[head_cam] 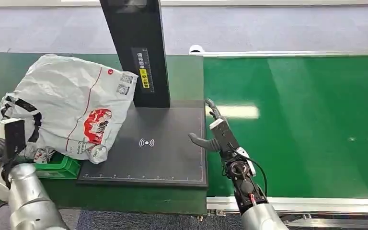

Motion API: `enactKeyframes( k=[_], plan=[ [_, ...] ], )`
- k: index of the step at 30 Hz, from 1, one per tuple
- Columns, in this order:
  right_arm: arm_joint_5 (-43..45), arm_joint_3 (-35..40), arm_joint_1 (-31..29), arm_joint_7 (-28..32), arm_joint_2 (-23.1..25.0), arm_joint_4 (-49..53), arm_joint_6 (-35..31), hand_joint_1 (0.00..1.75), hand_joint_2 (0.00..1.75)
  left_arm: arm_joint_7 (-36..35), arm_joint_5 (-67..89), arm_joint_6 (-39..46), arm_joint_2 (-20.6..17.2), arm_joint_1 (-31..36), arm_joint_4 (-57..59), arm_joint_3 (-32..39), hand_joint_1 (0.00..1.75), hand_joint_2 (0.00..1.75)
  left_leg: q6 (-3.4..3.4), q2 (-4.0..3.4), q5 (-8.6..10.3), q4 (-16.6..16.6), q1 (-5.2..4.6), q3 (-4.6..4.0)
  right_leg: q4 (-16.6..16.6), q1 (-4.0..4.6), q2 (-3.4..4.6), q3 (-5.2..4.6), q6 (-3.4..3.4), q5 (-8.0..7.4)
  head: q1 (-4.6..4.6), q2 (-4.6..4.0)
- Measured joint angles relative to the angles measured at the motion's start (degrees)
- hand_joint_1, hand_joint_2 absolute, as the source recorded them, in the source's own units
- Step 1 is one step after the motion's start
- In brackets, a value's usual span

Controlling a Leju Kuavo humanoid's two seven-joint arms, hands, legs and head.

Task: Moved the parcel from conveyor to table for the left to box.

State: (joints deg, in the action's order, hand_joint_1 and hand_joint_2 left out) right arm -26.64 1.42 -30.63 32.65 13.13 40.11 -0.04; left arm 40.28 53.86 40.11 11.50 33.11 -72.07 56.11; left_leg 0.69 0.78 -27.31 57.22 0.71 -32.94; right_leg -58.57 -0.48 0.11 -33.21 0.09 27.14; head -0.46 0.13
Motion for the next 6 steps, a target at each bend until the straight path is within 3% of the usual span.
enactKeyframes(
  k=[5, 6],
  plan=[
    [0.0, 0.1, -0.4, 0.2, 0.1, -0.5, 0.0, 0.00, 1.75, 0.0, -10.9, 0.0, 1.5, -2.4, -8.0, -2.4, 0.00, 0.00, 0.01, -0.09, -0.01, 0.0, 0.01, -0.01, 0.0, 0.02, 0.06, -0.04, 0.00, 0.00, 0.04, 0.00],
    [-0.1, 0.1, -0.6, 0.3, 0.2, -0.7, 0.0, 0.00, 1.75, 0.0, -13.5, 0.0, 1.7, -3.1, -9.3, -3.2, 0.00, 1.75, 0.01, -0.06, -0.01, 0.0, 0.01, -0.01, 0.0, 0.02, 0.05, -0.04, 0.00, 0.00, 0.02, 0.00]
  ],
)
